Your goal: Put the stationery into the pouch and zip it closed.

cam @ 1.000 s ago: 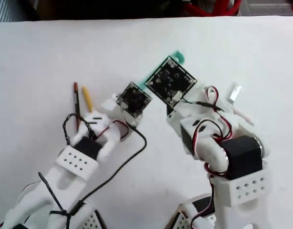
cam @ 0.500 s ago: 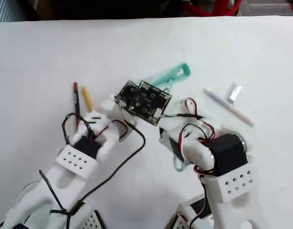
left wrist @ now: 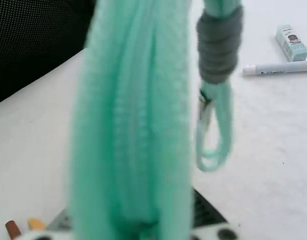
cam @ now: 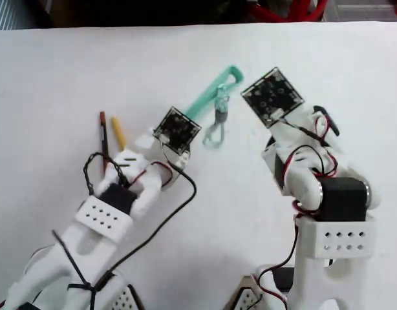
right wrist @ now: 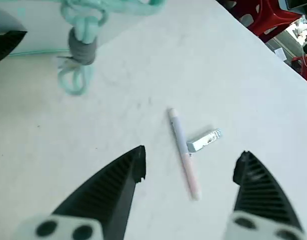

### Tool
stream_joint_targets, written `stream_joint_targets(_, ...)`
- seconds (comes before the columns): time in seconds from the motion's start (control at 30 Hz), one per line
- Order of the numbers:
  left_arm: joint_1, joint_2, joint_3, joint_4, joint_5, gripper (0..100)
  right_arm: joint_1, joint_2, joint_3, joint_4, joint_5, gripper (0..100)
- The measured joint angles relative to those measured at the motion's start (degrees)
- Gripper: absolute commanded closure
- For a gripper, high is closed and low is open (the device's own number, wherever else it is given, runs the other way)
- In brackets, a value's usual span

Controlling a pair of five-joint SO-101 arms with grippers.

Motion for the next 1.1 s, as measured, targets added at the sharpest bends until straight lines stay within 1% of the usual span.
stream_joint_targets(0.07, 0.0, 0.0, 0.0, 0.0, 0.3, 98, -0.5, 0.0, 0.0, -2.5, -3.5, 72.6)
stream_joint_targets(0.17, 0.0, 0.0, 0.0, 0.0, 0.4, 98, -2.8, 0.0, -0.2, -5.6, -14.0, 72.9)
stream_joint_targets(0.23, 0.0, 0.0, 0.0, 0.0, 0.4, 98, -4.7, 0.0, -0.4, -7.7, -20.7, 75.5)
stream_joint_targets(0.3, 0.0, 0.0, 0.0, 0.0, 0.4, 98, -7.2, 0.0, -0.4, -9.2, -23.4, 79.0)
stream_joint_targets(0.33, 0.0, 0.0, 0.0, 0.0, 0.4, 98, -8.4, 0.0, 0.1, -9.8, -23.8, 80.1)
stream_joint_targets(0.4, 0.0, 0.0, 0.0, 0.0, 0.4, 98, -10.5, 0.0, 2.5, -11.2, -24.4, 79.1)
stream_joint_targets(0.57, 0.0, 0.0, 0.0, 0.0, 0.4, 98, -13.2, 0.1, 8.4, -13.8, -25.1, 71.5)
stream_joint_targets(0.67, 0.0, 0.0, 0.0, 0.0, 0.4, 98, -14.1, 0.1, 12.4, -17.1, -25.6, 71.2)
stream_joint_targets(0.77, 0.0, 0.0, 0.0, 0.0, 0.4, 98, -14.4, 0.1, 16.4, -21.7, -28.0, 71.2)
stream_joint_targets(0.87, 0.0, 0.0, 0.0, 0.0, 0.4, 98, -16.5, 0.1, 16.8, -23.4, -29.6, 71.2)
stream_joint_targets(1.0, 0.0, 0.0, 0.0, 0.0, 0.4, 98, -19.6, 0.0, 18.5, -25.4, -29.6, 71.2)
stream_joint_targets(1.1, 0.0, 0.0, 0.0, 0.0, 0.4, 98, -19.5, 1.1, 21.7, -29.7, -30.2, 71.2)
